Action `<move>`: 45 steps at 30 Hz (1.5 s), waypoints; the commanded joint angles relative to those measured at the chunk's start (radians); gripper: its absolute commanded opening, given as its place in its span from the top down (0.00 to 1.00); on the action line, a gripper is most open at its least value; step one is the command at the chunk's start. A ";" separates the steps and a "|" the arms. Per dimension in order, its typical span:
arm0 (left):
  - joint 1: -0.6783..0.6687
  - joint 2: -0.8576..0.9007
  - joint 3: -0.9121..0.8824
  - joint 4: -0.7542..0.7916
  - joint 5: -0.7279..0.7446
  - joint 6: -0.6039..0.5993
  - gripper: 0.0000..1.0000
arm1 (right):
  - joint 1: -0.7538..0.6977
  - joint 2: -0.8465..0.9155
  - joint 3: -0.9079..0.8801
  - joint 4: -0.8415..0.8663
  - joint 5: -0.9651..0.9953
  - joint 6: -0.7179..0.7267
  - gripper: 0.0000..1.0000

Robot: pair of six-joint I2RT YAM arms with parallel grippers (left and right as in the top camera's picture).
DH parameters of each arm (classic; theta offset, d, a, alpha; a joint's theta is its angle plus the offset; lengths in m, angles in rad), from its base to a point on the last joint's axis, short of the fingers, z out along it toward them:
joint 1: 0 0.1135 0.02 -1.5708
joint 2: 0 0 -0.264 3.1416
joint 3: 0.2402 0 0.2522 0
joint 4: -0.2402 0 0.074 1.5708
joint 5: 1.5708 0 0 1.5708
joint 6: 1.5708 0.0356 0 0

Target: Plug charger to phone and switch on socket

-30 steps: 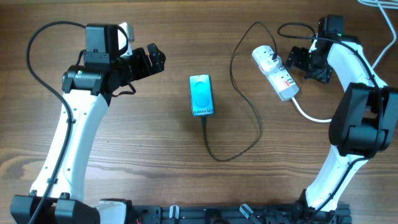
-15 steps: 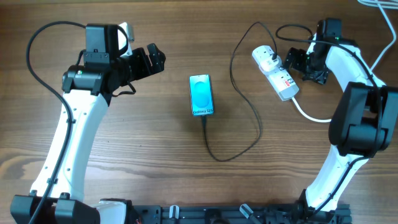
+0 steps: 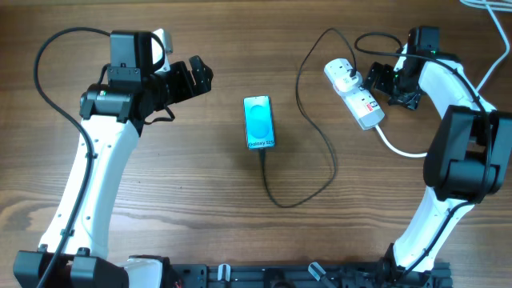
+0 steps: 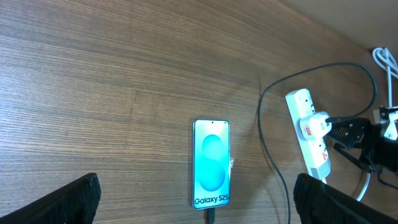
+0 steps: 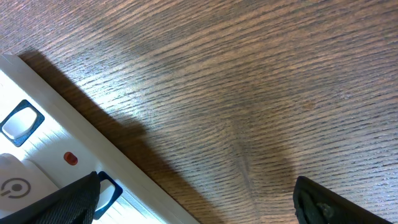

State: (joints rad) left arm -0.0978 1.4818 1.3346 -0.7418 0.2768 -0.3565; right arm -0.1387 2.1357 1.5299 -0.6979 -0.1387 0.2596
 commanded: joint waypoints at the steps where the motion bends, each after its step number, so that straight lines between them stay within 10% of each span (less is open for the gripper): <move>1: 0.001 0.001 0.000 0.000 -0.013 0.002 0.00 | 0.011 0.021 -0.036 -0.025 -0.053 -0.018 0.00; 14: 0.001 0.001 0.000 0.000 -0.013 0.002 0.01 | 0.010 -0.013 -0.045 -0.106 -0.065 0.064 0.00; 29: 0.001 0.001 0.000 0.000 -0.013 0.002 0.00 | 0.221 -1.208 -0.461 -0.383 0.059 0.191 0.00; 42: 0.001 0.001 0.000 0.000 -0.013 0.002 0.00 | 0.220 -1.206 -0.469 -0.409 0.048 0.263 0.00; 45: 0.001 0.001 0.000 0.000 -0.013 0.002 0.00 | 0.216 -1.240 -0.547 -0.228 -0.042 0.008 0.00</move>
State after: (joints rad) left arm -0.0978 1.4818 1.3338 -0.7448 0.2737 -0.3565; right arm 0.0780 0.9302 1.0485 -1.0302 -0.0933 0.4892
